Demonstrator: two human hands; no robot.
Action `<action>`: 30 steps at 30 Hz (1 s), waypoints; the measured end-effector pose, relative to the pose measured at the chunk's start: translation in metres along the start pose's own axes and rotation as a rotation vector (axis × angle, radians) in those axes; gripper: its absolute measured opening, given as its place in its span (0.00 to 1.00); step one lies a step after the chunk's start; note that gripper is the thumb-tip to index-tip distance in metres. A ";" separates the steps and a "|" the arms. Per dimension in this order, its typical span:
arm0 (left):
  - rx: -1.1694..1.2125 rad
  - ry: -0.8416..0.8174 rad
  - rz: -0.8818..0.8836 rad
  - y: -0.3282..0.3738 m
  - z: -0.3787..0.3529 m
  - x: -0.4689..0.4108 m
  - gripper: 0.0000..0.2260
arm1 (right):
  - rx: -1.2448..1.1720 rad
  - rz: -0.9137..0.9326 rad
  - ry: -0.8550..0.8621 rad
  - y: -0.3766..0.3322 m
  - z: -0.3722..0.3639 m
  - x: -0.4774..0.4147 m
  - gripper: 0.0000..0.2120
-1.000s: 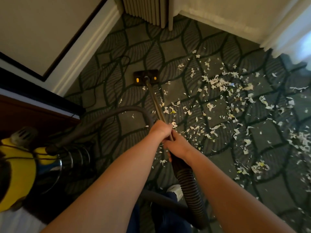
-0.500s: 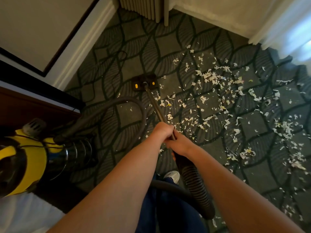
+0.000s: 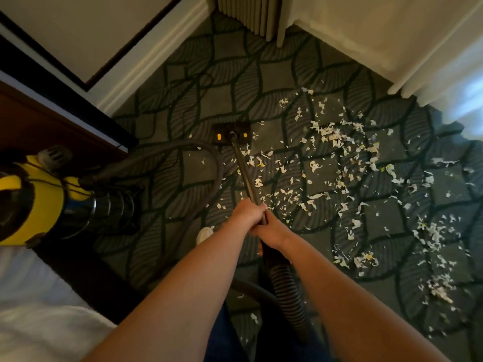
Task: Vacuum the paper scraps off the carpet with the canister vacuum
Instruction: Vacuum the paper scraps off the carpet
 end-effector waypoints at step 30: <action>0.146 -0.076 0.016 -0.163 -0.054 0.057 0.25 | -0.060 -0.314 -0.072 0.135 -0.098 0.085 0.02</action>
Point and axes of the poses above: each hand's wrist, its own x-axis away from the middle knuckle, its own z-axis out of the back of the hand, y = z × x, the point moved 8 cm from there along -x, towards the middle knuckle, and after that the axes turned 11 degrees about -x, right-handed, at the moved point
